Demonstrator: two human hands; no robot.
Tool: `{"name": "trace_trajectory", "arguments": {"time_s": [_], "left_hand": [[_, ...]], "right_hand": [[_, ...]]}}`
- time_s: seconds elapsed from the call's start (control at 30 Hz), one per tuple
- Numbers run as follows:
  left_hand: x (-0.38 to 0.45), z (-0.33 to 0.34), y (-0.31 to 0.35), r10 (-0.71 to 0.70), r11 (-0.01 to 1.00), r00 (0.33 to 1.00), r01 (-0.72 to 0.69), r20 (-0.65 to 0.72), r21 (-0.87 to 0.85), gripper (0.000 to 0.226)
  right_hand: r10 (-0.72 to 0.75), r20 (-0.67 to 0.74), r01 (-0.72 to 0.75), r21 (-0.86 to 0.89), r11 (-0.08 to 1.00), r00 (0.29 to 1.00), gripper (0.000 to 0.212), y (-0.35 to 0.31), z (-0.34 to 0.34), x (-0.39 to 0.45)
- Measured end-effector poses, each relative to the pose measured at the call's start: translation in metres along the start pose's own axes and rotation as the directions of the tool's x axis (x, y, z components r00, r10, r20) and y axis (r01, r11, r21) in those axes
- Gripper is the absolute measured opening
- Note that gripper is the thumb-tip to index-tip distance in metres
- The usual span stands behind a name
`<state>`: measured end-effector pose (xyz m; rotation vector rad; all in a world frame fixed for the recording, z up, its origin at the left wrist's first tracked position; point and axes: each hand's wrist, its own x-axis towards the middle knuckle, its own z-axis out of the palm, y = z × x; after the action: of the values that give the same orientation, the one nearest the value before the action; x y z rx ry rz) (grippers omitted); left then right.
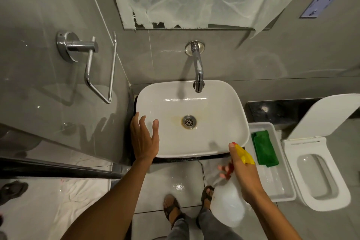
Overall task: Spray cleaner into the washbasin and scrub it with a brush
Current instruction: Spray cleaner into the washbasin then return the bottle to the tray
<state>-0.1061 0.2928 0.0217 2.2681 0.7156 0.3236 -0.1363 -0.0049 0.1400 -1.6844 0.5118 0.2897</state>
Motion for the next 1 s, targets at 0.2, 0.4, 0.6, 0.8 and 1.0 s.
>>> {"name": "trace_trajectory", "arguments": {"time_s": [0.2,0.4,0.6,0.8,1.0], "left_hand": [[-0.001,-0.001,0.003,0.004,1.000,1.000,-0.005,-0.019,-0.005,0.063],[-0.002,-0.002,0.003,0.013,1.000,0.999,-0.013,-0.029,0.001,0.064],[-0.002,-0.003,0.004,0.013,1.000,0.999,-0.013,-0.035,-0.007,0.065],[-0.002,-0.004,0.004,0.011,1.000,1.000,-0.012,-0.028,-0.015,0.063],[-0.002,-0.005,0.007,0.019,1.000,0.999,-0.019,-0.039,-0.013,0.072]], "right_hand": [[0.144,0.197,-0.142,-0.020,0.990,0.970,0.050,0.016,0.016,-0.010],[0.144,0.278,-0.120,-0.101,0.988,0.950,0.047,0.025,0.050,-0.025],[0.135,0.268,-0.127,-0.048,0.991,0.954,0.044,0.016,0.070,-0.029],[0.073,0.170,-0.082,0.047,0.996,0.983,0.030,0.007,0.071,-0.018],[0.014,0.083,-0.021,0.076,0.997,0.996,0.033,0.014,0.052,-0.005]]}}
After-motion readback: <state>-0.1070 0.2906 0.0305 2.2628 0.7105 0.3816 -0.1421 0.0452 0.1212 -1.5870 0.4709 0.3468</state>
